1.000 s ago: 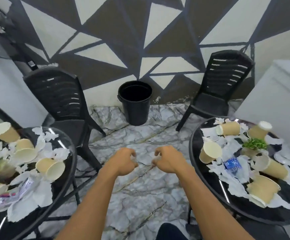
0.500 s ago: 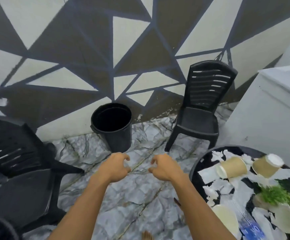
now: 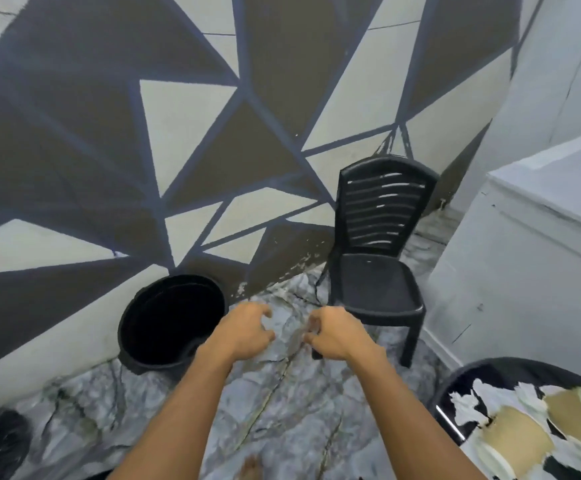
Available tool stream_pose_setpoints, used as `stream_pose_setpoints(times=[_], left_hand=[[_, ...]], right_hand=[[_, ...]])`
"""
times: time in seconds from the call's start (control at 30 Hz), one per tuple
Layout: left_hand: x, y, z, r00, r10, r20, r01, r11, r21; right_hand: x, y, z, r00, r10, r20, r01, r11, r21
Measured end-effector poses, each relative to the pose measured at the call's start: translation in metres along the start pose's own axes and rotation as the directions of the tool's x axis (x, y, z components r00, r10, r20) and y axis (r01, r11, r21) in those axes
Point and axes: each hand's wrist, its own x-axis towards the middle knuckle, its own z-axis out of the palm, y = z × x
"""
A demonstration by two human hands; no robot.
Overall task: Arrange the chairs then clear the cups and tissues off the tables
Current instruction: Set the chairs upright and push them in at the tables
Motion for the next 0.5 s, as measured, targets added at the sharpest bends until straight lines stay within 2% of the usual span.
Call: stream_pose_setpoints(times=[0.23, 0.5], left_hand=[[0.142, -0.006, -0.058, 0.983, 0.161, 0.085, -0.164, 0.986, 0.030], [0.294, 0.020, -0.104, 0.945, 0.292, 0.144, -0.308, 0.946, 0.099]], right_hand=[[0.105, -0.008, -0.055, 0.981, 0.174, -0.085, -0.169, 0.984, 0.059], [0.219, 0.023, -0.106, 0.948, 0.284, -0.146, -0.267, 0.956, 0.124]])
